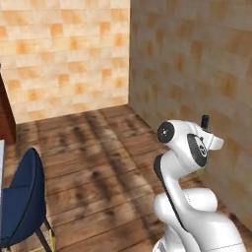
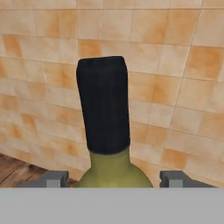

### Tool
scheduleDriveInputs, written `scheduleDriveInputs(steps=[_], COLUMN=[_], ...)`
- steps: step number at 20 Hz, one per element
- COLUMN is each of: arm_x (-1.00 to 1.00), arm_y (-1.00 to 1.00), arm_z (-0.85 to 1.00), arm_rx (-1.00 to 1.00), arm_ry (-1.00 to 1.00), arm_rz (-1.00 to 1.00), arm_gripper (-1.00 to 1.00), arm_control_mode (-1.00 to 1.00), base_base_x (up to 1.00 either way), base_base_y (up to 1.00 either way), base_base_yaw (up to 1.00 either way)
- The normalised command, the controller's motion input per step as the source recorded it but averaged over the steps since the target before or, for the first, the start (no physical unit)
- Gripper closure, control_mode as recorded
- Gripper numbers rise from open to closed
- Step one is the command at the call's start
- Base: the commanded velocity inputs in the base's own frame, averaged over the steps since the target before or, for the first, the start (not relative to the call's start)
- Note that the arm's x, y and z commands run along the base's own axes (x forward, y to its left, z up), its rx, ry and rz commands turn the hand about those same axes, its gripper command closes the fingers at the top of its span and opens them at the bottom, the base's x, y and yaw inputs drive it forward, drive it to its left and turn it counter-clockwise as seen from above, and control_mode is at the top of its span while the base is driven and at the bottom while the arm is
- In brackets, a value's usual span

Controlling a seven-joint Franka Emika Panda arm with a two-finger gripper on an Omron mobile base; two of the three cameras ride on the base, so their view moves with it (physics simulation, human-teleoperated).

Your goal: There is a wine glass and glass cup on the dining counter. Place the wine bottle next to the wine glass and the juice bottle next to the glass cup.

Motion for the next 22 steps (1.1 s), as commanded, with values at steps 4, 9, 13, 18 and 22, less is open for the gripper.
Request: scheduleDriveInputs(steps=[4, 9, 13, 18, 22], arm_x=[0.00, 0.00, 0.00, 0.00, 0.00], arm_y=[0.00, 0.00, 0.00, 0.00, 0.00], arm_z=[0.00, 0.00, 0.00, 0.00, 0.00], arm_rx=[0.00, 0.00, 0.00, 0.00, 0.00], arm_ry=[0.00, 0.00, 0.00, 0.00, 0.00], arm_rz=[0.00, 0.00, 0.00, 0.00, 0.00], arm_gripper=[1.00, 1.00, 1.00, 1.00, 1.00], arm_control_mode=[1.00, 1.00, 1.00, 1.00, 1.00], base_base_x=[0.73, 0.71, 0.61, 0.54, 0.52], base_base_y=[-0.21, -0.13, -0.06, -0.06, -0.05], base_base_yaw=[0.22, 0.35, 0.53, 0.58, 0.61])
